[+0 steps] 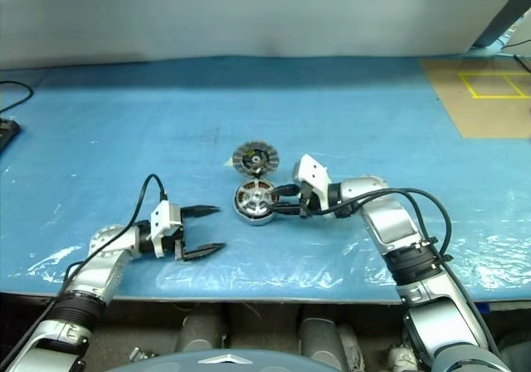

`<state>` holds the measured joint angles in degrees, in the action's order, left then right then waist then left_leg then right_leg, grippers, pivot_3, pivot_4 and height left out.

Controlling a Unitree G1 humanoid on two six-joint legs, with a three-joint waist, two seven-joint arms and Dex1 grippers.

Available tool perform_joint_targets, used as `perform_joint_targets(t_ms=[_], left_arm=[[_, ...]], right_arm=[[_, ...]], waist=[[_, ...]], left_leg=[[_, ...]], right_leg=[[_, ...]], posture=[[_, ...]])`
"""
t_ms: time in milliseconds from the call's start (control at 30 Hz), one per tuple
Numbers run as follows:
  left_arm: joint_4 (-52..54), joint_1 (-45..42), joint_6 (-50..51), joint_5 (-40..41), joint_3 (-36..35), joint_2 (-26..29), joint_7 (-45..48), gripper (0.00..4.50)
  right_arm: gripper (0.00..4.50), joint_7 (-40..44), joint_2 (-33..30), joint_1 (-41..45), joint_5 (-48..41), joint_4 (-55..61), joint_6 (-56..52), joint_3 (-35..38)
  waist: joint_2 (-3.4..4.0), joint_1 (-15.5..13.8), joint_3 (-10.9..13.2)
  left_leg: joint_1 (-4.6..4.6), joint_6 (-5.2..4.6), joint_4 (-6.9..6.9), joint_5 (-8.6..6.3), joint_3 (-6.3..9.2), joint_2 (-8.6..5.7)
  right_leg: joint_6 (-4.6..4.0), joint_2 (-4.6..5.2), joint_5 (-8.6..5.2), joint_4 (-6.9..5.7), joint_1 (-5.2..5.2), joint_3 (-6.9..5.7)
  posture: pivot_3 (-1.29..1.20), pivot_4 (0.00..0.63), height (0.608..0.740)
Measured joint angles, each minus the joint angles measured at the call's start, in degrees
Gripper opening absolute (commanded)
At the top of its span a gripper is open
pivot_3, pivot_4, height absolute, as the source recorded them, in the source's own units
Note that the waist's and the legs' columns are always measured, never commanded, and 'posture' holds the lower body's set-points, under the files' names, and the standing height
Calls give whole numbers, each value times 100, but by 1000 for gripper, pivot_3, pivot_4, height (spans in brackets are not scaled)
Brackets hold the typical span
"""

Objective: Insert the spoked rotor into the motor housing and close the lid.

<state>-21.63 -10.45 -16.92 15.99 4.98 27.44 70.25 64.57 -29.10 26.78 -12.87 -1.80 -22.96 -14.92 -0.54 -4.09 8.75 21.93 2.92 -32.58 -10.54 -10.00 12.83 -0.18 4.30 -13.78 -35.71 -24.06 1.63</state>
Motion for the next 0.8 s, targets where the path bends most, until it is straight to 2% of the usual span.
perform_joint_targets(t_ms=[167,267,367,667,800], left_arm=[[-76,-26,-90,-22,-1,-23,11,4500],[-105,-35,-135,-35,-2,-30,13,4500],[-129,-40,-155,-38,-5,-31,16,4500],[-196,-55,-252,-51,-9,-49,10,4500],[-212,-55,-275,-51,-9,-53,11,4500]], right_arm=[[4465,0,33,0,-65,5,-7,36],[4465,-5,111,21,-136,7,-65,72],[3788,-55,221,133,-166,-52,-104,82],[770,-359,741,520,-52,-870,15,72],[770,-430,903,677,25,-1102,125,70]], waist=[[0,-1,0],[0,-1,0],[1,2,0],[1,2,-1],[1,3,-1]], left_leg=[[0,0,-5,0,0,0],[-1,0,-9,0,0,0],[-4,0,-11,0,0,1],[-7,0,-11,0,0,1],[-8,0,-11,0,0,2]], right_leg=[[-1,0,1,-3,1,1],[-2,0,1,-5,1,1],[-4,0,2,-6,2,1],[-6,0,2,-7,6,1],[-6,0,2,-6,6,1]], posture=[[0,150,740],[0,150,740],[0,150,740],[0,150,740],[0,150,740]])
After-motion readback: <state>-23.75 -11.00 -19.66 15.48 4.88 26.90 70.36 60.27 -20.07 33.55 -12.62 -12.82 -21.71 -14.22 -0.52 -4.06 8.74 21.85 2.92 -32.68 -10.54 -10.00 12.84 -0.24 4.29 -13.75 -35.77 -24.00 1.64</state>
